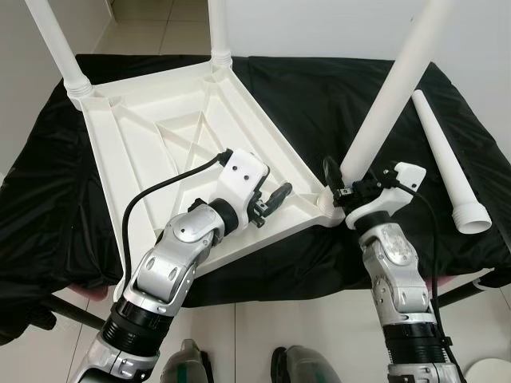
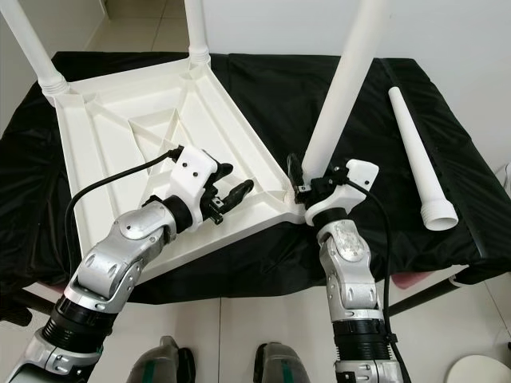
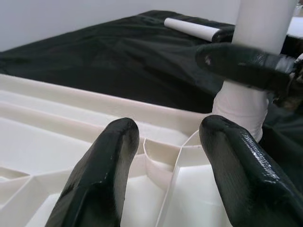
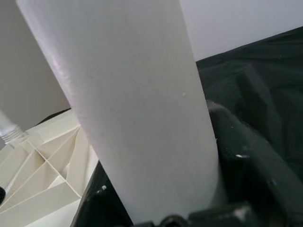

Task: Building children table

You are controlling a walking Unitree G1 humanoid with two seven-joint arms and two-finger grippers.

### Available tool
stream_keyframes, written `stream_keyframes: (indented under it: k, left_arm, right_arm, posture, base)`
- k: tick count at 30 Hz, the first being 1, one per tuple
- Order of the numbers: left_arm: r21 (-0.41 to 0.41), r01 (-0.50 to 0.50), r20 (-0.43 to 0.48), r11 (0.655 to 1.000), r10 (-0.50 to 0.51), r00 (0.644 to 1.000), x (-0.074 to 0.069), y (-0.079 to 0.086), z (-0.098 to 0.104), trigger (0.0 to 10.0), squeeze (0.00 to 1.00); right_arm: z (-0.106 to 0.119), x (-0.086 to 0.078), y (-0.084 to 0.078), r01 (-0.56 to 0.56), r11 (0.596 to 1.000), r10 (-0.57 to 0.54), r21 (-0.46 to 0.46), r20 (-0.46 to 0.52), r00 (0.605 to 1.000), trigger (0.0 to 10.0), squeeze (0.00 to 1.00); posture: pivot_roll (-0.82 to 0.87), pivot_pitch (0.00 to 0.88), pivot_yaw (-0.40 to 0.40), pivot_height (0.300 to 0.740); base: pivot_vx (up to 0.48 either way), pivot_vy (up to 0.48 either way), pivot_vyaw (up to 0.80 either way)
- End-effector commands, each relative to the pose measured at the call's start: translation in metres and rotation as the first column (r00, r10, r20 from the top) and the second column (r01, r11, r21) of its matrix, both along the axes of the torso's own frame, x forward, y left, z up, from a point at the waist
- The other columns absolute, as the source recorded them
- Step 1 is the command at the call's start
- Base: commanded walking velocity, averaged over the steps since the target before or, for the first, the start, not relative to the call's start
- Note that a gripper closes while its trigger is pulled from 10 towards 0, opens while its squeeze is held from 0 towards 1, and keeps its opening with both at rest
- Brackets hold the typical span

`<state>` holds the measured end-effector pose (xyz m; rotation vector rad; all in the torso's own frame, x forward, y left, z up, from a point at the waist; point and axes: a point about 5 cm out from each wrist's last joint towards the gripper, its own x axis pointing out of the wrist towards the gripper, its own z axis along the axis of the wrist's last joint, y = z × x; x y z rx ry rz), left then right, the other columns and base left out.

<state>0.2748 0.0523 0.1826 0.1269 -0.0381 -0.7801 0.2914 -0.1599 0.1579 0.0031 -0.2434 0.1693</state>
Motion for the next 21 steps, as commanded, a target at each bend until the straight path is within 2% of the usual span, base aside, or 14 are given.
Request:
stream_keyframes:
  k: [1, 5, 6, 11, 16, 21]
  left_arm:
    - [0.018, 0.139, -0.019, 0.990, -0.139, 0.990, -0.009, -0.005, -0.002, 10.0, 0.00]
    - [0.035, 0.158, -0.028, 0.987, -0.157, 0.987, -0.014, -0.004, -0.004, 10.0, 0.00]
    - [0.036, 0.157, -0.028, 0.987, -0.156, 0.987, -0.014, -0.004, -0.004, 10.0, 0.00]
    - [0.035, 0.150, -0.027, 0.988, -0.149, 0.989, -0.014, -0.003, -0.004, 10.0, 0.00]
    - [0.027, 0.134, -0.026, 0.991, -0.133, 0.991, -0.014, -0.001, -0.003, 10.0, 0.00]
    - [0.024, 0.131, -0.022, 0.991, -0.131, 0.991, -0.013, 0.000, 0.000, 10.0, 0.00]
  right_arm:
    - [-0.012, 0.004, 0.003, 0.001, 1.000, -0.001, -0.002, -0.051, 0.999, 10.0, 0.00]
    - [-0.014, 0.008, 0.010, -0.031, 0.999, 0.030, -0.015, -0.060, 0.998, 10.0, 0.00]
    - [-0.015, 0.006, 0.012, -0.046, 0.998, 0.043, -0.047, -0.055, 0.998, 10.0, 0.00]
    - [-0.017, 0.003, 0.014, -0.072, 0.994, 0.068, -0.085, -0.052, 0.996, 10.0, 0.00]
    - [-0.023, -0.012, 0.014, -0.128, 0.984, 0.122, -0.123, -0.049, 0.991, 10.0, 0.00]
    - [-0.030, -0.026, 0.012, -0.132, 0.987, 0.127, -0.087, -0.058, 0.990, 10.0, 0.00]
  posture:
    - [-0.13, 0.041, -0.001, 0.740]
    - [-0.12, 0.046, -0.009, 0.740]
    - [-0.11, 0.047, -0.011, 0.740]
    - [-0.11, 0.052, -0.012, 0.740]
    - [-0.12, 0.061, -0.011, 0.740]
    - [-0.12, 0.067, -0.004, 0.740]
  base:
    - [0.000, 0.000, 0.00]
    - [0.000, 0.000, 0.00]
    - [0.000, 0.000, 0.00]
    - [0.000, 0.000, 0.00]
    - [0.000, 0.000, 0.00]
    - [0.000, 0.000, 0.00]
